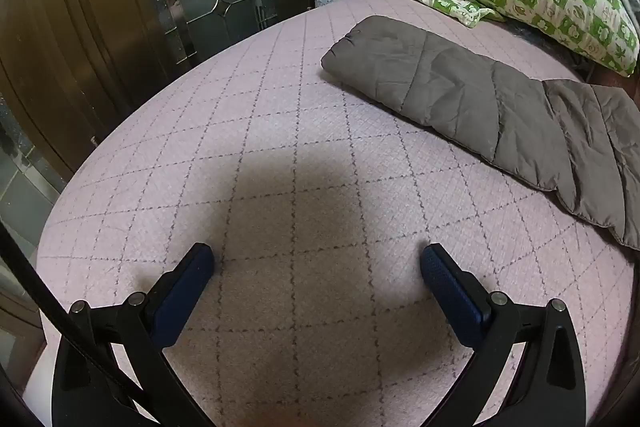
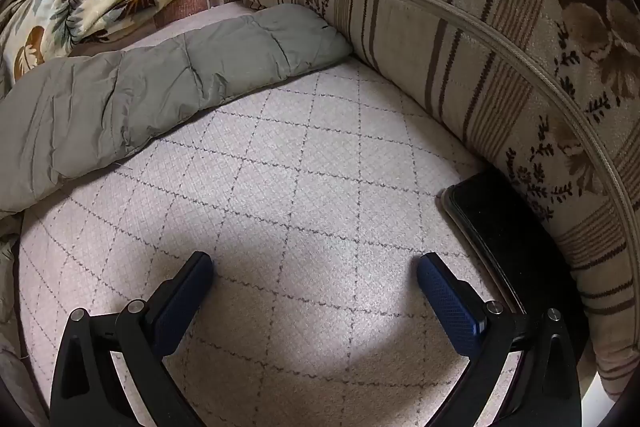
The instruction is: Fold large clothes
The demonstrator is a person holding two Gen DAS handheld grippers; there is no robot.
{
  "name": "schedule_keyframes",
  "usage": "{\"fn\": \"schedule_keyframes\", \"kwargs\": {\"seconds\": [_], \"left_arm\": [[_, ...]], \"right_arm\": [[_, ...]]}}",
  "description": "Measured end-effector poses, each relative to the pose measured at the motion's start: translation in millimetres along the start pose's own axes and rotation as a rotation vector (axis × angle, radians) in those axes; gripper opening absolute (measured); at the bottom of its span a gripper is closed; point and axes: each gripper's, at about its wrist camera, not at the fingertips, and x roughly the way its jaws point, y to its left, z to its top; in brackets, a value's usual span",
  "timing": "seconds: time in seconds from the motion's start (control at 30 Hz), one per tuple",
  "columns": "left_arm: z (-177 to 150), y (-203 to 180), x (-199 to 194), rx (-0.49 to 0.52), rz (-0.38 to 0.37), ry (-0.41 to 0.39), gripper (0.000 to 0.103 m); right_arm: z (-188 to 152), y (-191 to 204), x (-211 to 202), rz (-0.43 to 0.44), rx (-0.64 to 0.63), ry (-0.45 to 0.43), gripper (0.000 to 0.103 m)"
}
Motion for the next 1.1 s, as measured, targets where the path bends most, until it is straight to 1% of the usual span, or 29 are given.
{"fn": "schedule_keyframes", "kwargs": {"seconds": [0.13, 0.23, 0.33, 0.4, 0.43, 0.5, 0.53, 0.6, 0.67, 0.7, 0.73, 0.8, 0.87, 0.93, 0.97, 1.0, 1.03, 1.1], "left_arm": [[1, 2, 0, -0.008, -0.010, 0.003, 0.103], [-2, 2, 0, -0.009, -0.004, 0.011, 0.103], [-12, 2, -9, -0.002, -0.010, 0.013, 0.103], [-25, 1, -21, -0.007, -0.019, 0.015, 0.103], [-29, 3, -26, -0.015, -0.031, 0.029, 0.103], [-36, 4, -39, -0.043, -0.048, 0.057, 0.103], [-41, 7, -54, -0.071, -0.075, 0.044, 0.103], [-52, 9, -87, -0.100, -0.098, -0.019, 0.103], [-71, 9, -140, -0.097, -0.127, -0.156, 0.103], [-84, 5, -167, -0.076, -0.138, -0.222, 0.103], [-93, 1, -185, -0.054, -0.148, -0.257, 0.103], [-118, -15, -235, 0.007, -0.201, -0.339, 0.103], [-136, -33, -269, 0.069, -0.261, -0.366, 0.103], [-161, -58, -313, 0.160, -0.351, -0.375, 0.103], [-174, -68, -330, 0.193, -0.395, -0.380, 0.103], [-186, -78, -343, 0.222, -0.421, -0.381, 0.103], [-205, -90, -363, 0.255, -0.445, -0.382, 0.103], [-221, -103, -380, 0.280, -0.463, -0.386, 0.103]], "right_arm": [[1, 1, 1, -0.013, -0.004, 0.004, 0.103], [0, 1, 2, -0.023, 0.028, 0.007, 0.103], [-16, 2, -8, 0.028, 0.045, 0.018, 0.103], [-36, 6, -25, 0.076, 0.017, -0.017, 0.103], [-45, 6, -33, 0.093, 0.014, -0.025, 0.103], [-64, 4, -50, 0.137, 0.038, -0.047, 0.103], [-71, 1, -58, 0.159, 0.060, -0.050, 0.103], [-87, -2, -79, 0.176, 0.093, -0.047, 0.102], [-96, -2, -108, 0.180, 0.093, -0.096, 0.101], [-98, 0, -133, 0.182, 0.073, -0.147, 0.101], [-100, 2, -153, 0.180, 0.054, -0.188, 0.101], [-101, 10, -206, 0.202, 0.003, -0.299, 0.101], [-104, 19, -251, 0.242, -0.042, -0.370, 0.101], [-120, 36, -292, 0.298, -0.074, -0.424, 0.102], [-133, 47, -307, 0.334, -0.080, -0.434, 0.102], [-142, 55, -316, 0.353, -0.089, -0.432, 0.102], [-159, 68, -328, 0.381, -0.103, -0.429, 0.102], [-186, 86, -339, 0.448, -0.115, -0.423, 0.102]]}}
